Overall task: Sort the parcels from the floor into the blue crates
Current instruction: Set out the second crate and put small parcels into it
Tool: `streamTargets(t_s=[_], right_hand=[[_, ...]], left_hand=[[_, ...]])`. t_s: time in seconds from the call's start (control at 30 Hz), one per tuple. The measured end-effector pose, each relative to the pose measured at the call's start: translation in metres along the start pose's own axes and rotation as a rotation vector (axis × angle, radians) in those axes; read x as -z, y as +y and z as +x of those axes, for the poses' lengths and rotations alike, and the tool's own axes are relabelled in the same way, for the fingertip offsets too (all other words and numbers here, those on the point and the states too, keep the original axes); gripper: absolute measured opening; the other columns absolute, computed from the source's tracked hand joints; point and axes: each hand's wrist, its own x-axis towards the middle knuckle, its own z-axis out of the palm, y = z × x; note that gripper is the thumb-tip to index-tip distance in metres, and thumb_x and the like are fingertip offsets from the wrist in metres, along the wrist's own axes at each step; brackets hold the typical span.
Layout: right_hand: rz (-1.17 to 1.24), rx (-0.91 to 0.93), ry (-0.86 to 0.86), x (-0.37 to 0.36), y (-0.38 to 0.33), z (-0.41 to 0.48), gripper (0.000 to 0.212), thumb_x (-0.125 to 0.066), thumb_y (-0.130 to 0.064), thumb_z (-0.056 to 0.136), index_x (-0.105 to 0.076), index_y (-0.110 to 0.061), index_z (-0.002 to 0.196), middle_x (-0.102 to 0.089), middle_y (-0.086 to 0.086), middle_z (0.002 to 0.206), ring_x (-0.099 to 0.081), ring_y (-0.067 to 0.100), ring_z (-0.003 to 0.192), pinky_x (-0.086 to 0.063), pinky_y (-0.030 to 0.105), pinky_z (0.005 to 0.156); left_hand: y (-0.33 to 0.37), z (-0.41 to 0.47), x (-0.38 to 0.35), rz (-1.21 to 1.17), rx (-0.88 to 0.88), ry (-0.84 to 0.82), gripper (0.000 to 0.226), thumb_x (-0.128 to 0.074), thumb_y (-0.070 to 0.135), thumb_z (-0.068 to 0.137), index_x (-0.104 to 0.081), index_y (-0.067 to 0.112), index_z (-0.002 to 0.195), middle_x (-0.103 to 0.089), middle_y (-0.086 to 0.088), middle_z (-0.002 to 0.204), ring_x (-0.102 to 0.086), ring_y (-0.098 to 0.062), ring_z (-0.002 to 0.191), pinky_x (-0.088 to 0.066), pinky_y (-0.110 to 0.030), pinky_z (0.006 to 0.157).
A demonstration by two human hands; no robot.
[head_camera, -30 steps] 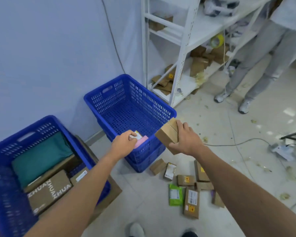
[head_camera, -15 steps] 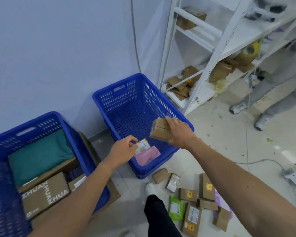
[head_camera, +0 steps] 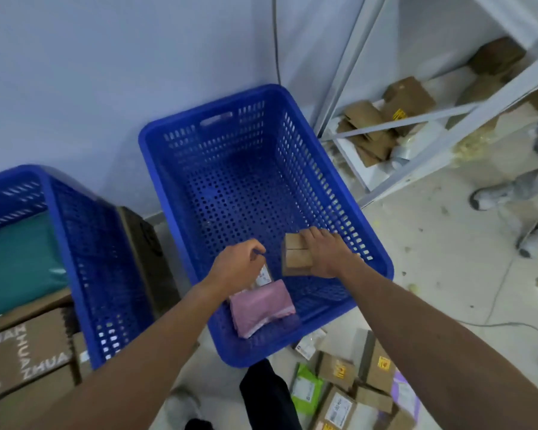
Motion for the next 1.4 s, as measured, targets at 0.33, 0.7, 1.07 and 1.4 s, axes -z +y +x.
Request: streamTargets(t_s=[0.33, 0.7, 1.07, 1.4], right_hand=[[-0.097, 0.013, -0.447, -0.103, 0.02, 0.108, 0.075, -0.059, -0.027, 0.089, -0.021, -0.015, 0.153, -0.026, 0.01, 0.155, -0.027, 0.033, 0.142, -0.03, 0.052, 0.113], [-0.119, -0.065, -0.474, -0.142, 0.047, 0.115, 0.052, -0.041, -0.027, 0.103, -0.03, -0.021, 0.154, -0.03, 0.01, 0.157, -0.033, 0.033, 0.141, -0.028, 0.052, 0.115], [-0.206, -0.163, -0.508, -0.128, 0.018, 0.078, 0.083, -0.055, -0.053, 0.091, -0.018, -0.019, 0.157, -0.019, 0.01, 0.16, -0.02, 0.035, 0.144, -0.021, 0.051, 0.116], [0.169, -0.199, -0.39, -0.091, -0.005, -0.003, 0.046, -0.035, -0.029, 0.101, -0.046, -0.013, 0.143, -0.048, 0.007, 0.146, -0.049, 0.028, 0.127, -0.046, 0.042, 0.1]], left_hand=[[-0.058, 0.103, -0.068, 0.051, 0.043, -0.027, 0.029, -0.045, 0.029, 0.105, -0.063, 0.02, 0.125, -0.07, -0.002, 0.113, -0.063, -0.019, 0.087, -0.05, -0.034, 0.076], [-0.058, 0.136, -0.102, 0.065, 0.112, -0.072, 0.026, -0.045, 0.029, 0.105, -0.064, 0.022, 0.122, -0.068, -0.004, 0.122, -0.066, -0.025, 0.097, -0.056, -0.04, 0.083], [-0.038, 0.11, -0.084, 0.089, 0.115, -0.093, 0.026, -0.048, 0.027, 0.103, -0.065, 0.018, 0.12, -0.068, -0.003, 0.121, -0.064, -0.02, 0.103, -0.052, -0.033, 0.089], [-0.003, 0.048, -0.053, 0.208, 0.119, -0.139, 0.032, -0.042, 0.032, 0.104, -0.048, 0.03, 0.072, -0.057, 0.006, 0.074, -0.051, -0.009, 0.064, -0.037, -0.026, 0.054]])
